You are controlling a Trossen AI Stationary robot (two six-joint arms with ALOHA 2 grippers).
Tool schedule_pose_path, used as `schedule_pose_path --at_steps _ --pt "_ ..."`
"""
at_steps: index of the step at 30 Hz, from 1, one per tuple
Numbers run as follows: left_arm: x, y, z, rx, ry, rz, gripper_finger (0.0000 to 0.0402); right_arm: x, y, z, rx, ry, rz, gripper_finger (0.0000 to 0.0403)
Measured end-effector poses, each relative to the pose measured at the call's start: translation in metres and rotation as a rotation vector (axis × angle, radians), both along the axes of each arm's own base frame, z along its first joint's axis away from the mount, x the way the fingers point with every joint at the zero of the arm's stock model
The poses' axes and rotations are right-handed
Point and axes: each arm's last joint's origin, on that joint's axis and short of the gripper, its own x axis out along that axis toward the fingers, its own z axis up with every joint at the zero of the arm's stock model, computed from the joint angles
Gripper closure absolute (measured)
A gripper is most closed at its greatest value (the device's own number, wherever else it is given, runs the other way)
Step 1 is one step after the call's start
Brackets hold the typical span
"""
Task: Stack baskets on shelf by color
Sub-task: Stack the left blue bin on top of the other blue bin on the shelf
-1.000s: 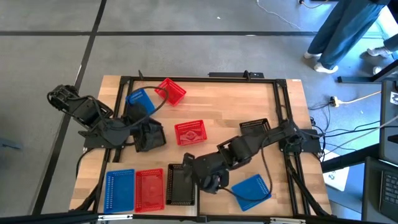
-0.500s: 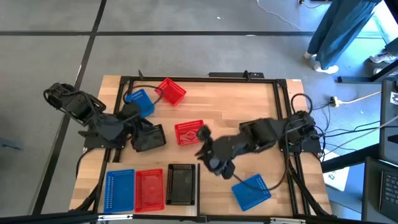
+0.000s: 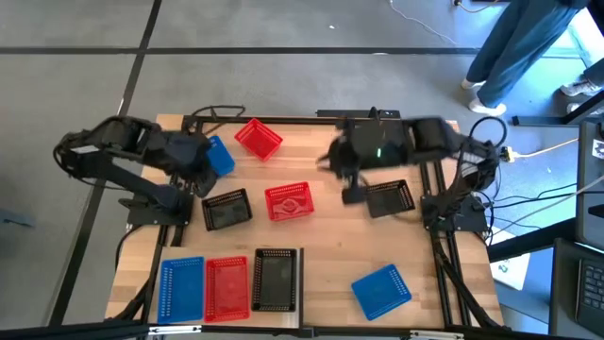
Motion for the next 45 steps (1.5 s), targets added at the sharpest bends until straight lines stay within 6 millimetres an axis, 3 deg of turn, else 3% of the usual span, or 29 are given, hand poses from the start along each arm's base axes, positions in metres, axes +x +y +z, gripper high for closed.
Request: schedule_pose_path --at_steps 5,9,14,17,27,32,45 --pt "-0.003 0.017 -0.004 -0.099 0.069 0.007 0.0327 -0.005 -0.056 0.003 -0.011 0.006 -0.161 0.0334" --pt "0.005 0.032 -0.012 -0.157 0.118 0.048 0.0327 -0.009 -0.097 0.001 0.033 0.024 -0.176 0.0334" --pt "0.017 0.055 -0.041 -0.252 0.228 0.164 0.0327 -0.016 -0.134 -0.003 0.160 0.018 -0.157 0.0334" --pt "0.018 0.067 -0.062 -0.310 0.277 0.227 0.0327 -0.020 -0.147 -0.004 0.226 0.016 -0.147 0.0334" --pt "0.013 0.098 -0.127 -0.277 0.415 0.264 0.0327 -0.025 -0.154 -0.008 0.324 0.034 -0.064 0.0334" --pt "0.017 0.111 -0.156 -0.239 0.372 0.257 0.0327 -0.023 -0.154 -0.008 0.345 0.034 -0.080 0.0334" --pt "0.015 0.120 -0.200 -0.092 0.405 0.318 0.0327 -0.022 -0.155 -0.007 0.378 0.017 -0.117 0.0334"
